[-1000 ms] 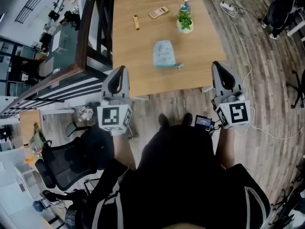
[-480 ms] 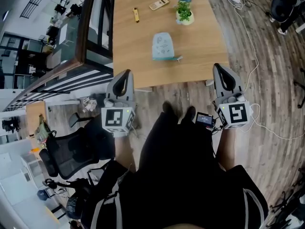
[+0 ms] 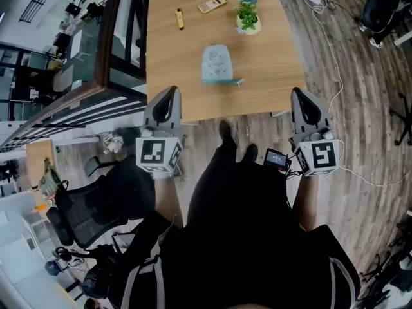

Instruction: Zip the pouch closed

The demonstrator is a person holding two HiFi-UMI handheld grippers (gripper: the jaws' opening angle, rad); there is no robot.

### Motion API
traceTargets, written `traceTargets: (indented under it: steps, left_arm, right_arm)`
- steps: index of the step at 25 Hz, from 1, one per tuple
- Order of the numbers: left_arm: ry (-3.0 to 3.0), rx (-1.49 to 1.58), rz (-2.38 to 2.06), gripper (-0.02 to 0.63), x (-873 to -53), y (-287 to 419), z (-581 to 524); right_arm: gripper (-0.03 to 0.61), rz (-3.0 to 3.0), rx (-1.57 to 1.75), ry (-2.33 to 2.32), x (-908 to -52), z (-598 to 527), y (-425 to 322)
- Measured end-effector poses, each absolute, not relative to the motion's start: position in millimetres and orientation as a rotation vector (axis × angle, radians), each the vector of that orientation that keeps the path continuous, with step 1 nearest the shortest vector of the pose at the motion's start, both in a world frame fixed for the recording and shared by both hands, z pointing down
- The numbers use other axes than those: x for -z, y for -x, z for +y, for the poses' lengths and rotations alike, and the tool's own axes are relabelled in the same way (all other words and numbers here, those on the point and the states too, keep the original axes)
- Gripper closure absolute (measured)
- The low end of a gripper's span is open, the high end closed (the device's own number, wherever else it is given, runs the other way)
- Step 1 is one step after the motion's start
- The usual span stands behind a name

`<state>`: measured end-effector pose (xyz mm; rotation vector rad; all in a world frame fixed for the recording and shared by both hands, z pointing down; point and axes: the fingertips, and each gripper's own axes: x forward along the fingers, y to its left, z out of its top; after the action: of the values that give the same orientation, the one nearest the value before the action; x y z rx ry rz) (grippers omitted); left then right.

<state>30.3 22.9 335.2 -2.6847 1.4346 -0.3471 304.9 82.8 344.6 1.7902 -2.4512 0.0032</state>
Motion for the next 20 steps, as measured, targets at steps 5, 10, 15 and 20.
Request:
traceTargets:
  steps: [5, 10, 15, 20]
  left_arm:
    - [2.724, 0.326, 1.397, 0.615, -342, -27, -11]
    - [2.787, 0.216, 1.445, 0.615, -342, -4, -57]
    - [2.879, 0.172, 1.405, 0.615, -359, 1, -92]
    - [2.996, 0.172, 1.325, 0.615, -390, -7, -109]
  right_arm:
    - [0.566, -2.412, 0.007, -1.784, -340, 57, -299]
    - [0.566, -2.374, 0.039, -1.722, -336, 19, -274]
    - [0.566, -2.349, 0.015, -1.642, -349, -18, -238]
    - [0.566, -2.317, 0.011, -1.601, -358, -45, -218]
